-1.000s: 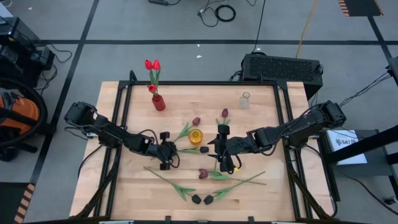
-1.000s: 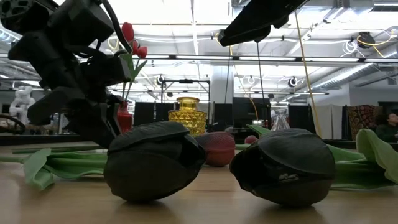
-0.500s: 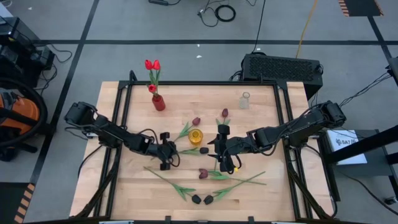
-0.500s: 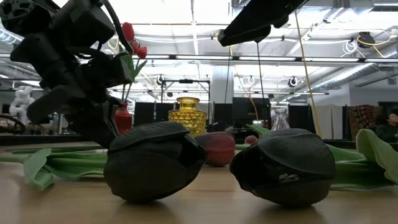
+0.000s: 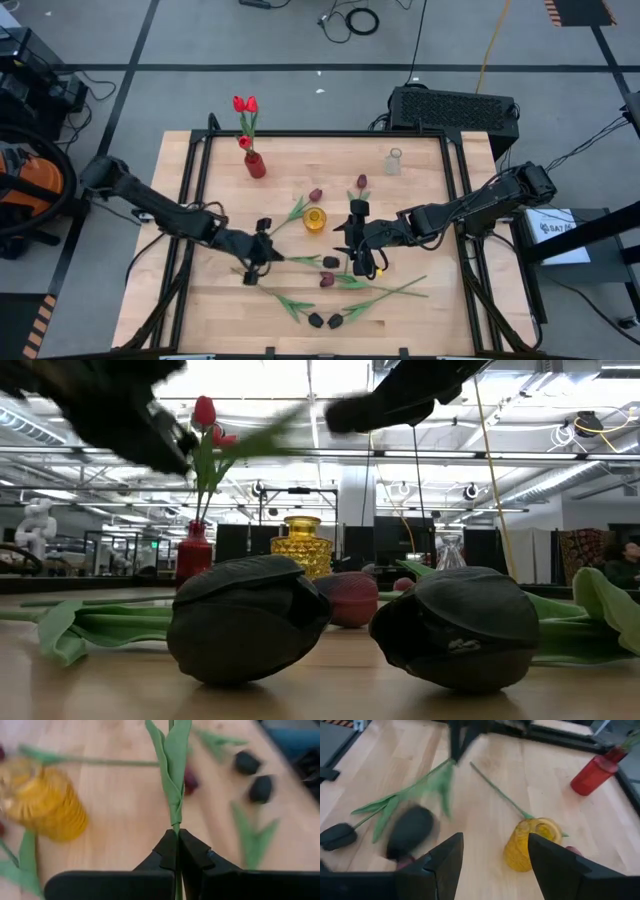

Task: Sort flowers into vase by color
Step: Put the top black flower into the yellow vase

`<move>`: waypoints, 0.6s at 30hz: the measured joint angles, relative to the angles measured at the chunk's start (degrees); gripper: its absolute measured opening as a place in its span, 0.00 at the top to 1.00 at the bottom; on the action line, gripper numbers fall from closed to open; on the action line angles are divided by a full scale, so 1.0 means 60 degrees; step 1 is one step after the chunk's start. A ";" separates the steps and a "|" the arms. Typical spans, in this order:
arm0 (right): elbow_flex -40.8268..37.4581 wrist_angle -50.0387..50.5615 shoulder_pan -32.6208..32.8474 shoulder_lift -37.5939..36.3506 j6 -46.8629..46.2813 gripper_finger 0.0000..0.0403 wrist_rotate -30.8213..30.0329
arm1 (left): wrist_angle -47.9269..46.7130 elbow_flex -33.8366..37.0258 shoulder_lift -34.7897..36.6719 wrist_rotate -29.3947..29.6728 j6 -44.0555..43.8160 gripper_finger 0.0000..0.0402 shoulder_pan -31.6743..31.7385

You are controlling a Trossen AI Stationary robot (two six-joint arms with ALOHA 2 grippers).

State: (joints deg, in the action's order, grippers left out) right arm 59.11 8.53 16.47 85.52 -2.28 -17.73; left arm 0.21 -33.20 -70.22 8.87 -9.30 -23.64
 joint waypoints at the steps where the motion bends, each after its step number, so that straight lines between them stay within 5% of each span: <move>1: 0.0000 -0.0058 0.0000 0.0000 0.0000 0.47 -0.0118 | -0.0094 -0.0050 0.0229 0.0030 0.0161 0.98 -0.0137; 8: 0.0000 -0.0094 -0.0033 0.0000 0.0004 0.47 -0.0387 | 0.0197 -0.0114 0.1753 0.0538 0.1292 0.98 -0.0736; 18: 0.0000 -0.0458 -0.0216 0.0066 -0.0587 0.47 -0.0545 | 0.3138 -0.0123 0.2867 0.2107 0.3597 0.98 -0.0804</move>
State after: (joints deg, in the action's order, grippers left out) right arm 59.11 5.78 15.18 85.91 -5.81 -20.99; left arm 19.04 -33.93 -53.01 21.51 12.28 -28.47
